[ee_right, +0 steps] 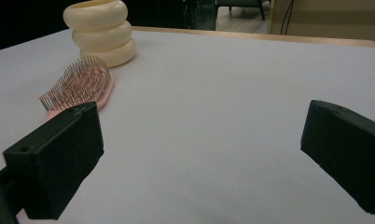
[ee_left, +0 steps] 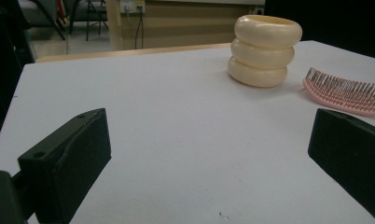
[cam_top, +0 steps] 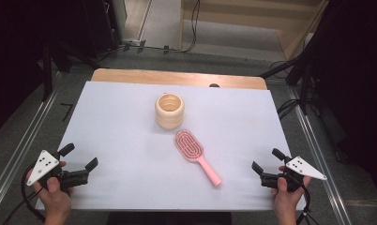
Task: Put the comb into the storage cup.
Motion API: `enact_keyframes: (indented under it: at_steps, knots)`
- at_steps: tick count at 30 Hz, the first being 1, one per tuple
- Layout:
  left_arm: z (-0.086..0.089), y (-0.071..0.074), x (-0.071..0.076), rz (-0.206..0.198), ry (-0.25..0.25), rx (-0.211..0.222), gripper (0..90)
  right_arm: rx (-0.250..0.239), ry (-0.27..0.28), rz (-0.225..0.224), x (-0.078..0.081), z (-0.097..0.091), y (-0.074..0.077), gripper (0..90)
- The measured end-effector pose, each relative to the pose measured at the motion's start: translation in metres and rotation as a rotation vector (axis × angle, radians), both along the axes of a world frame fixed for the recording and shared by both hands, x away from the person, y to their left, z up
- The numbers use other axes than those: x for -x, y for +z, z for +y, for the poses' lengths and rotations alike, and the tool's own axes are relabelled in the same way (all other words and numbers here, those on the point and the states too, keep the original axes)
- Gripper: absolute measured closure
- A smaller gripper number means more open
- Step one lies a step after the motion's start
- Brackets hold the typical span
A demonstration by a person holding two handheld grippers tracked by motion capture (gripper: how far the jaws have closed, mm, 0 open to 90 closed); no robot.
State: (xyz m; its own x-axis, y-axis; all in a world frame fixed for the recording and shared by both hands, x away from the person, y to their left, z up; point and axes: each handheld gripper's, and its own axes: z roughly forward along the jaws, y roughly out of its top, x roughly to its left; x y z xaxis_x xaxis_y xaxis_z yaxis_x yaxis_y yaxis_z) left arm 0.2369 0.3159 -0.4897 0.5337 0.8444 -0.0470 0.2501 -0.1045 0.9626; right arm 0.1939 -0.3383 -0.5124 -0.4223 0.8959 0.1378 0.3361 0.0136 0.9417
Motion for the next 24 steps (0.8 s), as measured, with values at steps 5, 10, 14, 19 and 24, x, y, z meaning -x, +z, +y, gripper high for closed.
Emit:
enact_keyframes:
  at_steps: [5, 10, 14, 19, 24]
  knots:
    - [0.000, 0.000, 0.000, 0.002, -0.004, 0.004, 0.0, 0.013, 0.007, 0.005, 0.000, 0.002, 0.001, 0.0]
    - [0.000, 0.000, -0.001, -0.002, -0.005, -0.003, 0.0, 0.025, 0.013, 0.023, 0.003, 0.005, 0.009, 0.0]
    - [-0.001, 0.000, -0.001, -0.003, -0.010, -0.008, 0.0, 0.062, 0.007, 0.037, 0.006, 0.007, 0.018, 0.0]
    - [-0.001, 0.000, -0.002, 0.000, -0.003, -0.005, 0.0, 0.090, 0.021, 0.062, 0.006, 0.010, 0.028, 0.0]
    - [-0.001, 0.000, -0.002, -0.001, -0.001, 0.002, 0.0, 0.110, 0.032, 0.080, 0.007, 0.016, 0.040, 0.0]
